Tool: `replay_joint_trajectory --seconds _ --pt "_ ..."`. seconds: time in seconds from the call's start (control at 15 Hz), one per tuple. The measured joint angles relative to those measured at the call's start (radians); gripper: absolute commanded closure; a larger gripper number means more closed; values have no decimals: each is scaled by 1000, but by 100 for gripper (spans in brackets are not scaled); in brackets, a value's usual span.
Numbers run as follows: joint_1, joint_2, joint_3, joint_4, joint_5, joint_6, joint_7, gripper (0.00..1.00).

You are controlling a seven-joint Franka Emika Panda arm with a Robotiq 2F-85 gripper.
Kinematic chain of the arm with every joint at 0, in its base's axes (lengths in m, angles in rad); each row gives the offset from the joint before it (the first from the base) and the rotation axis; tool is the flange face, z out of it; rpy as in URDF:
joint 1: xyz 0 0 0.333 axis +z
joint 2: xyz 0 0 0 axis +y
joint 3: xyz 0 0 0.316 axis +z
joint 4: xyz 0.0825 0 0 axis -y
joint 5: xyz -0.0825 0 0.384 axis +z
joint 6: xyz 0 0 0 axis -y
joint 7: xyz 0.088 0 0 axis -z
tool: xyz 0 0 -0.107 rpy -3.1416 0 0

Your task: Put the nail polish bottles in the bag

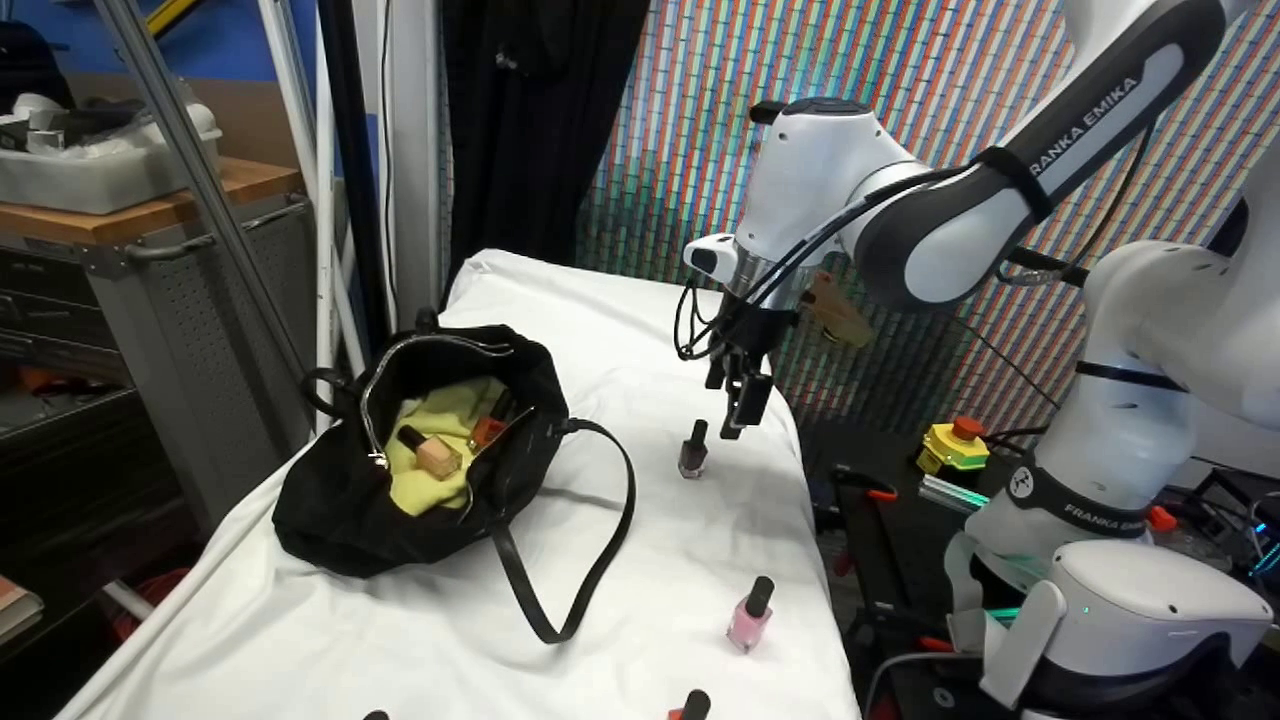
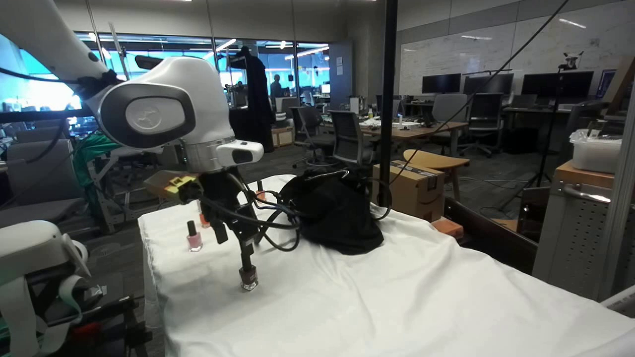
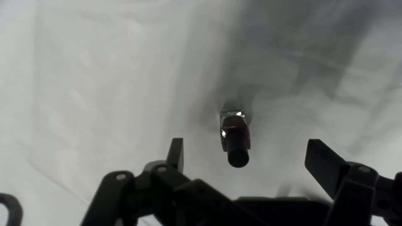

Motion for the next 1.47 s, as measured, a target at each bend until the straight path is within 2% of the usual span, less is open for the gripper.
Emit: replay_joint_trajectory --seconds 0.33,0.6,1.0,1.47 --pt "0 55 -25 1 153 40 -241 0" --pt "0 75 -25 3 228 41 -362 0" --pt "0 142 -8 14 232 93 -389 0" --pt "0 229 22 30 168 155 -348 0"
